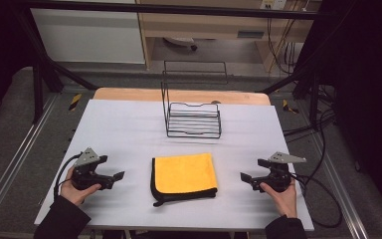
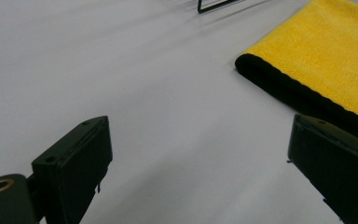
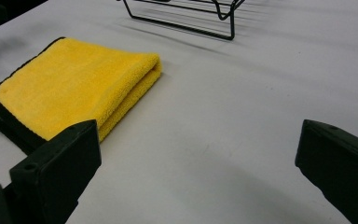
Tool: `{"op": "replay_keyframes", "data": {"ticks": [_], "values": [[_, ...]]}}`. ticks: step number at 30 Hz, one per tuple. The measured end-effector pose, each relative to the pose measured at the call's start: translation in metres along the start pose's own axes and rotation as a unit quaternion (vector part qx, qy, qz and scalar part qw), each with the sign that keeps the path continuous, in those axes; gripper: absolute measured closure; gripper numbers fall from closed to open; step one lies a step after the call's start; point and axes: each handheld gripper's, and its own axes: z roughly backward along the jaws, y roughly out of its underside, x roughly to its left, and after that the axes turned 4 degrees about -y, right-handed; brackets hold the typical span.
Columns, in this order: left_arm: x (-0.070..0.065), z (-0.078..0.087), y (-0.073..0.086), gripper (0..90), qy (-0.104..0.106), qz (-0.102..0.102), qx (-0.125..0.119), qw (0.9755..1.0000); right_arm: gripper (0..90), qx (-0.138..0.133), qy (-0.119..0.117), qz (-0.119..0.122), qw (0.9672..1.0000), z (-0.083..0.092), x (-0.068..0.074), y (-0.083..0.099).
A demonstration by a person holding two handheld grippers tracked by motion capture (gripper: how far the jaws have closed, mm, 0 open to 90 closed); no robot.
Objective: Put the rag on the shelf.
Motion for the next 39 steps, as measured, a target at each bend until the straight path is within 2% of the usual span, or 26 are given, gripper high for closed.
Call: {"op": "replay_keyframes", "data": {"ticks": [11, 21, 32, 39], "values": [[-0.003, -0.001, -0.002, 6.0, 0.000, 0.001, -0.002, 1.0000, 0.8, 0.001, 0.000, 0.001, 1.0000, 0.001, 0.001, 0.000], [-0.013, -0.006, -0.007, 7.9, 0.009, 0.001, 0.009, 0.9999, 0.7, 0.007, 0.003, 0.011, 0.9999, -0.003, 0.005, -0.001], [-0.033, -0.017, -0.017, 12.0, 0.012, 0.006, 0.021, 0.9997, 0.9, 0.013, 0.004, 0.016, 0.9998, -0.007, 0.011, -0.003], [-0.053, -0.026, -0.023, 19.9, 0.030, 0.004, 0.038, 0.9988, 1.5, 0.024, 0.003, 0.022, 0.9995, -0.013, 0.019, -0.004]]}}
